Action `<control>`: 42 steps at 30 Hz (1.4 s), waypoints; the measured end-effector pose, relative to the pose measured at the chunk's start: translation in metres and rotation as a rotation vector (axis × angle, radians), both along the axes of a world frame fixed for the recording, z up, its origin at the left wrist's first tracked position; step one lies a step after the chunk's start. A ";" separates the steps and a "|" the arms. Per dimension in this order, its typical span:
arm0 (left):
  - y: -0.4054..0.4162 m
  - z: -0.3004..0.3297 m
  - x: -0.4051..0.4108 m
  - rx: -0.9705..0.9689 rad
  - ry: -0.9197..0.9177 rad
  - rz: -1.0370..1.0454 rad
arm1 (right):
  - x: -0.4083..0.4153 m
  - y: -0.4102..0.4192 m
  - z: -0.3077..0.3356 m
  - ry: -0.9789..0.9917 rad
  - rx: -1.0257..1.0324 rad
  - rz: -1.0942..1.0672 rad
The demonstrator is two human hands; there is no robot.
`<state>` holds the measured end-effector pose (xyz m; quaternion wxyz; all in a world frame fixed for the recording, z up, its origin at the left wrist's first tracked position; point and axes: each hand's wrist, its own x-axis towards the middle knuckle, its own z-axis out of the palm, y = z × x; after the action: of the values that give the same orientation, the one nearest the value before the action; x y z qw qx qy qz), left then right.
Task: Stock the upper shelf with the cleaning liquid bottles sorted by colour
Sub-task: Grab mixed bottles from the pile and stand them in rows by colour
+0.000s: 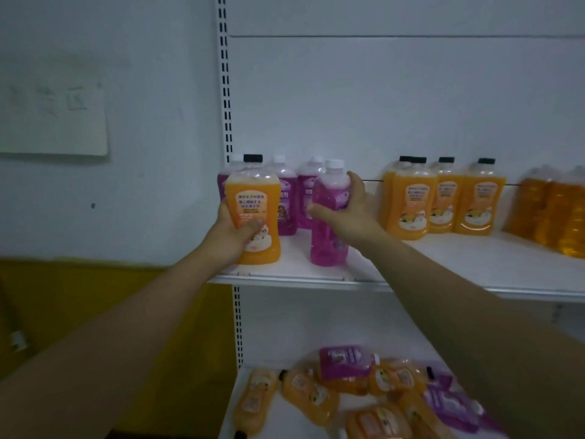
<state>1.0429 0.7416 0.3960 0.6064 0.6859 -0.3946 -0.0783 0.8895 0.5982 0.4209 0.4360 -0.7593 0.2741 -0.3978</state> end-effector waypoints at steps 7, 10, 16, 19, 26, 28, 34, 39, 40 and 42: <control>-0.008 -0.001 0.010 0.019 -0.004 -0.023 | -0.007 -0.005 -0.021 0.030 -0.054 -0.040; -0.011 -0.005 0.013 0.012 0.025 -0.029 | -0.004 -0.007 -0.033 0.128 -0.070 -0.027; -0.011 -0.010 0.018 0.014 0.024 -0.044 | 0.015 -0.028 -0.027 0.224 -0.172 -0.058; -0.008 -0.012 0.019 0.012 -0.010 -0.058 | 0.030 -0.043 -0.024 0.326 -0.238 -0.105; -0.008 -0.013 0.018 0.030 -0.046 -0.052 | 0.050 -0.065 -0.022 0.425 -0.267 -0.123; -0.009 -0.014 0.019 0.036 -0.050 -0.036 | 0.055 -0.069 -0.022 0.423 -0.255 -0.118; -0.011 -0.014 0.018 0.037 -0.047 -0.017 | 0.062 -0.078 -0.026 0.400 -0.208 -0.103; -0.012 -0.013 0.016 0.054 -0.057 0.005 | 0.058 -0.078 -0.025 0.462 -0.201 -0.084; -0.012 -0.014 0.017 0.057 -0.052 0.004 | 0.056 -0.077 -0.025 0.512 -0.206 -0.077; -0.011 -0.014 0.017 0.058 -0.049 -0.012 | 0.051 -0.072 -0.027 0.612 -0.227 -0.068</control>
<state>1.0599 0.7307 0.3822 0.5761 0.7024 -0.4109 -0.0766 0.9401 0.5258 0.3934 0.2325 -0.8778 0.3714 -0.1937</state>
